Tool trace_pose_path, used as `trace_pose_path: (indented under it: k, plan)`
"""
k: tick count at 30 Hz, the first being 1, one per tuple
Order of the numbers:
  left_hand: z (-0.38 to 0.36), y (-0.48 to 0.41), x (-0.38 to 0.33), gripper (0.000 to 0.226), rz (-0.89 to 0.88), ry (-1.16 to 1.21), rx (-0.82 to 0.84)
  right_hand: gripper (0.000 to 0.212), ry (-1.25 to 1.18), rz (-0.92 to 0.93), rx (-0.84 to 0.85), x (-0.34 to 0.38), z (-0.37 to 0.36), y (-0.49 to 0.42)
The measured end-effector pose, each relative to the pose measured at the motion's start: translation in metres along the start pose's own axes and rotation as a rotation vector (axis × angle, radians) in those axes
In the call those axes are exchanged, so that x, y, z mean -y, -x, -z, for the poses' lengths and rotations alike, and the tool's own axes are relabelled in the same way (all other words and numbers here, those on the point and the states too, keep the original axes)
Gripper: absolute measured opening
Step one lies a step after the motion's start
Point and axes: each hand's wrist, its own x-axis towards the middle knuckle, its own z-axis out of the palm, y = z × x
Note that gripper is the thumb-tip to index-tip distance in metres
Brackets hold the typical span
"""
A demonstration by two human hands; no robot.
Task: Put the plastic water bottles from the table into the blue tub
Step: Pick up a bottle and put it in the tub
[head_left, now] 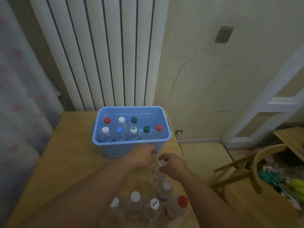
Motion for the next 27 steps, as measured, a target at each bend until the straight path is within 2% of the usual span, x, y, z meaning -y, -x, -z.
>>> trace_pose_path:
  k: [6,12,16,21,25,27]
  plan:
    - [-0.004,0.002,0.01,0.037,0.078,-0.007,0.019,0.038,0.143,0.115,0.012,0.002,-0.003,-0.008]
    - [0.011,0.007,0.027,0.046,0.113,0.02,-0.053,0.016,0.002,0.151,-0.129,0.029,0.016,-0.014]
    - [0.029,0.007,0.029,0.061,0.093,0.116,-0.033,0.028,-0.006,0.237,-0.213,0.068,0.054,-0.016]
    - [0.066,0.01,0.029,0.067,0.012,0.424,-0.081,0.033,-0.104,0.265,-0.292,0.112,0.087,-0.017]
    - [0.092,0.01,0.043,0.072,-0.039,0.465,-0.117,0.03,-0.175,0.261,-0.354,0.138,0.09,-0.024]
    - [0.103,0.008,0.052,0.071,-0.039,0.438,-0.158,0.039,-0.209,0.279,-0.406,0.151,0.087,-0.026]
